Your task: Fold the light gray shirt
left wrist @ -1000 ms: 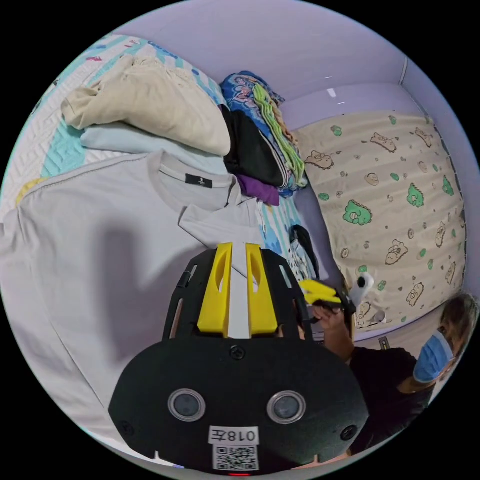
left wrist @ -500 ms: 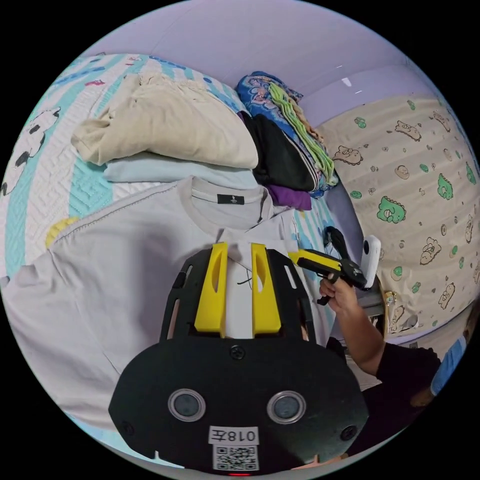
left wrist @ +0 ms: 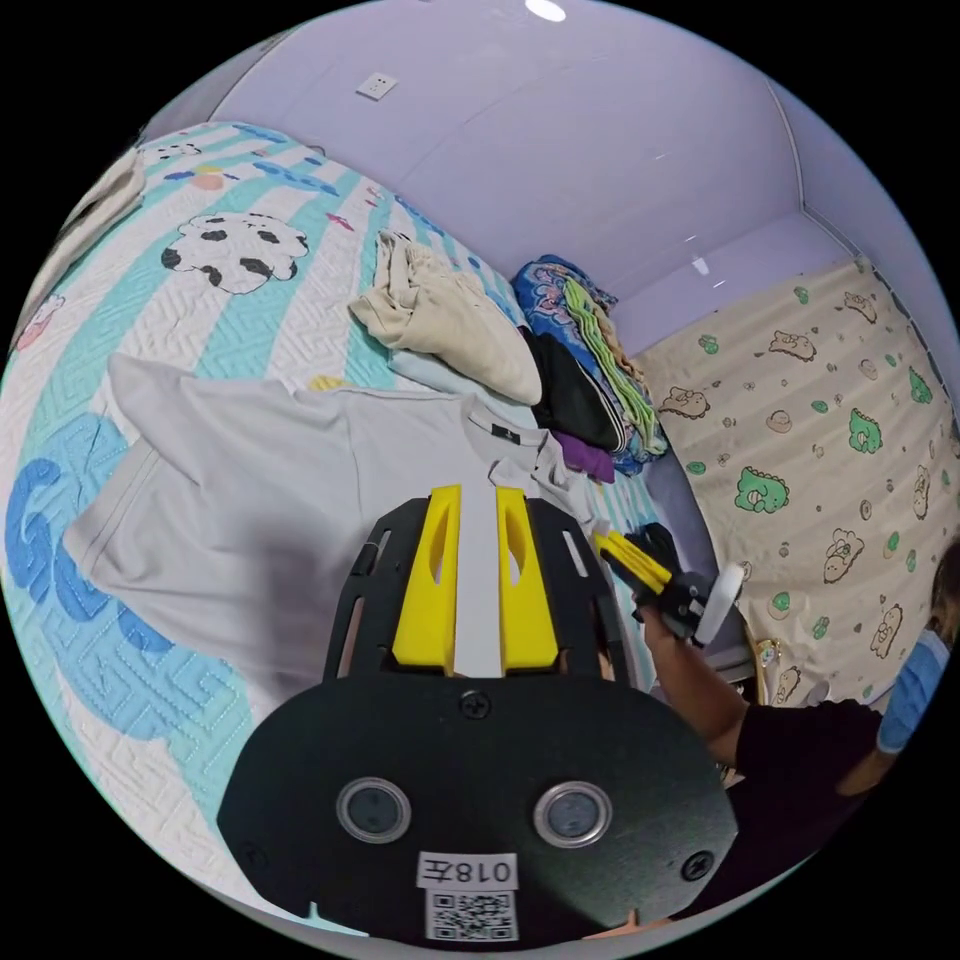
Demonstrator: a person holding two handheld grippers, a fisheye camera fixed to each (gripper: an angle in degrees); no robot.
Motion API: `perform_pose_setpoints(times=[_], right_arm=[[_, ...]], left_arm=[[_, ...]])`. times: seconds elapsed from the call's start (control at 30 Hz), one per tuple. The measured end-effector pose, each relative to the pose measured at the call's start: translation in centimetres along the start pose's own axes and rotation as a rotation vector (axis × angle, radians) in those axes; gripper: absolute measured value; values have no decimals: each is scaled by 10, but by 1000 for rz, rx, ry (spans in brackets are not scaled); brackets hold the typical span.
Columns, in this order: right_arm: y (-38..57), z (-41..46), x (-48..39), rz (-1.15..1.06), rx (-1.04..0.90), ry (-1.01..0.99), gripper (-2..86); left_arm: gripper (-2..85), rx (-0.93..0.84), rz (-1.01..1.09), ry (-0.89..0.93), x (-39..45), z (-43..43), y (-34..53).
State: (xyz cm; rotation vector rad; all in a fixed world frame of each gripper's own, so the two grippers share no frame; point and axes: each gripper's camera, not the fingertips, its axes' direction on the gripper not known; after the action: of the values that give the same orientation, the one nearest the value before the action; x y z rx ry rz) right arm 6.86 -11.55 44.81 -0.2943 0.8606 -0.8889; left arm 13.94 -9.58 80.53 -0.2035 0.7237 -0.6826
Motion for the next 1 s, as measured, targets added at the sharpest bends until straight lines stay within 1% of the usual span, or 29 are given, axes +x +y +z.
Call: perform_pose_setpoints(times=[0.07,0.1,0.13,0.2,0.23,0.33,0.47,0.53,0.6,0.67,0.73,0.77,0.8,0.87,0.97,1.0], right_arm=[[1,7,24,82,-28,-91,50],[4,10,42,161,-25,-186,67],[10,12,63,255,1,-311,80],[21,13,92,369,67,-477,94],[28,13,108,423,107,-517,96],[34,20,145,508,148,-513,94],[16,44,177,483,94,-544,98],[0,62,193,479,48,-613,104],[-12,76,202,492,12,-680,109],[-23,91,209,496,-47,-711,108],[-33,105,216,501,-59,-758,86],[-36,107,217,493,-65,-766,67],[-41,108,220,476,-76,-744,30],[-49,102,225,427,-90,-672,19],[-64,77,235,333,-50,-500,9],[-70,67,237,289,-33,-409,7]], left_arm=[[63,-15,6,13,5,4,1],[63,-23,9,21,8,7,0],[63,-26,11,25,9,9,0],[64,-42,29,47,17,17,-3],[64,-47,36,54,20,19,-5],[64,-96,87,79,41,41,-12],[64,-179,165,120,82,86,-22],[64,-230,203,111,101,110,-26],[64,-281,241,56,122,142,-30],[64,-307,235,53,129,163,-34],[67,-323,223,36,133,179,-39],[69,-332,217,15,135,186,-41],[73,-345,214,-7,137,193,-42],[74,-362,217,-40,141,198,-41],[70,-377,250,-75,151,201,-40],[67,-386,266,-92,154,202,-38]])
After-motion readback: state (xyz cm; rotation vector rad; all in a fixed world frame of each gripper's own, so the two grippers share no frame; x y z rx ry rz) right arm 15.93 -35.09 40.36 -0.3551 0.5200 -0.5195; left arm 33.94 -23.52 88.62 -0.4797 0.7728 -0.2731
